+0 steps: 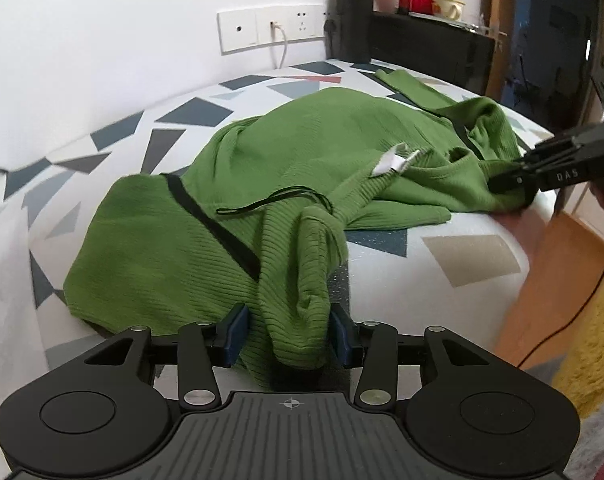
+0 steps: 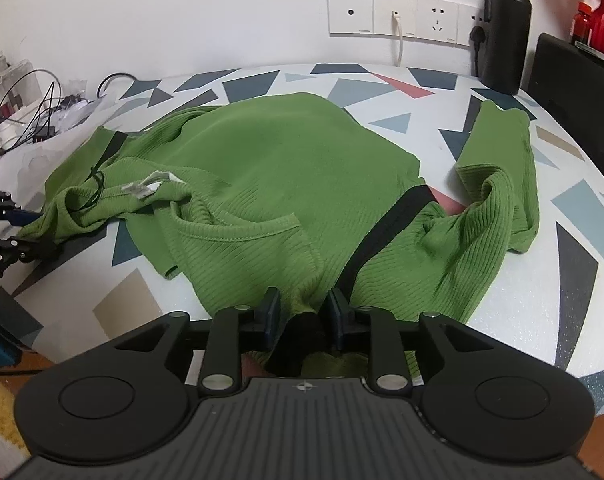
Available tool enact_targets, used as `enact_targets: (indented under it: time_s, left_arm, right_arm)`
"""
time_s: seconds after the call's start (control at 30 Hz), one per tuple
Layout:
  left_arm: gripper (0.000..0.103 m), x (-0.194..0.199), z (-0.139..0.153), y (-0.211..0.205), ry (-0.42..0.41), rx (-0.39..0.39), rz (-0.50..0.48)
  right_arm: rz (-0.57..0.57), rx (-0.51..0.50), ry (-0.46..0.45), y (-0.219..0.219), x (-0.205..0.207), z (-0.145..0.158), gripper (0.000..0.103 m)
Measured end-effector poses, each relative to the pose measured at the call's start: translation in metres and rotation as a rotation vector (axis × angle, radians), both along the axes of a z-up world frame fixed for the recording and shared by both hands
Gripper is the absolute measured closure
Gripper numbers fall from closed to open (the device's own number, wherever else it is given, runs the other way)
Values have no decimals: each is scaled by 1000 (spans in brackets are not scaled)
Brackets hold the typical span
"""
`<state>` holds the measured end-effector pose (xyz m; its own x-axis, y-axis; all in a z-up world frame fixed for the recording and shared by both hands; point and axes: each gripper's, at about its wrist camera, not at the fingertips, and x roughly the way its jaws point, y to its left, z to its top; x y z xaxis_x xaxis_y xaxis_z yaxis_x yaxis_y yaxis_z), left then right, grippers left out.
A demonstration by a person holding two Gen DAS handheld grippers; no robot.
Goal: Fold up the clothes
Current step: 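Grasp the green sweater's collar edge with both tools, then lift the sweater up by its shoulders with both tools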
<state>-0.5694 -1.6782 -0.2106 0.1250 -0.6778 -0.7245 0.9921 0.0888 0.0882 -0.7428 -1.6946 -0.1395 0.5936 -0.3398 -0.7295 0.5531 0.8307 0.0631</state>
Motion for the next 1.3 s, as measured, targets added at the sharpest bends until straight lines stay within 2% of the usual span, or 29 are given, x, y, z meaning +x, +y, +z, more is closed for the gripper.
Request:
enact_targets:
  time_s: [0.2,0.3,0.43,0.47,0.53,0.6,0.73,0.83,0.87,0.9,0.97,1.03,1.1,1.13,1.3]
  left_arm:
    - [51,-14,-5,4,-65,5,-37]
    - [52,-26,-4,7,-146,-29,-49]
    - [50,-43,4,12,-288,-117,-70]
    - [51,-47,6,13,-324,-139,-79]
    - [55,-52,8,12,-337,-134,-126]
    - [70,-55,3,10,-342,-90,-171]
    - [73,-52,-12,10,-371,-24,-185]
    - [73,-46,-14,13,-371,-26,-175]
    - [78,-45,-15,13,-365,-23,-171]
    - [90,-43,-14,13,-358,-20,-167]
    - [94,-39,-12,12,-324,-20,-151]
    - [96,-32,-3,13,-276,-43,-107]
    - [96,-25,14,15,-257,-101,-28]
    - [97,-20,26,16,-239,-142,21]
    - [97,7,96,16,-114,-372,237]
  right_arm:
    - [40,-18,20,3,-1,0,76]
    - [38,-19,17,4,-3,0,76]
    - [22,-2,6,4,-5,0,76]
    - [24,-5,7,4,-5,0,76]
    - [26,-11,10,5,-5,0,76]
    - [24,-10,8,5,-5,0,76]
    - [17,-5,1,5,-7,-1,76]
    - [14,-9,-2,5,-8,-1,76]
    - [13,-10,-4,5,-8,-1,77]
    - [11,-11,-5,5,-9,-2,77]
    - [8,-13,-7,6,-9,-2,77]
    - [2,-11,-5,5,-9,-1,83]
    - [-24,14,-20,1,-11,2,91]
    - [-54,28,-47,-1,-14,8,91]
    - [-198,43,-268,-19,-27,59,93]
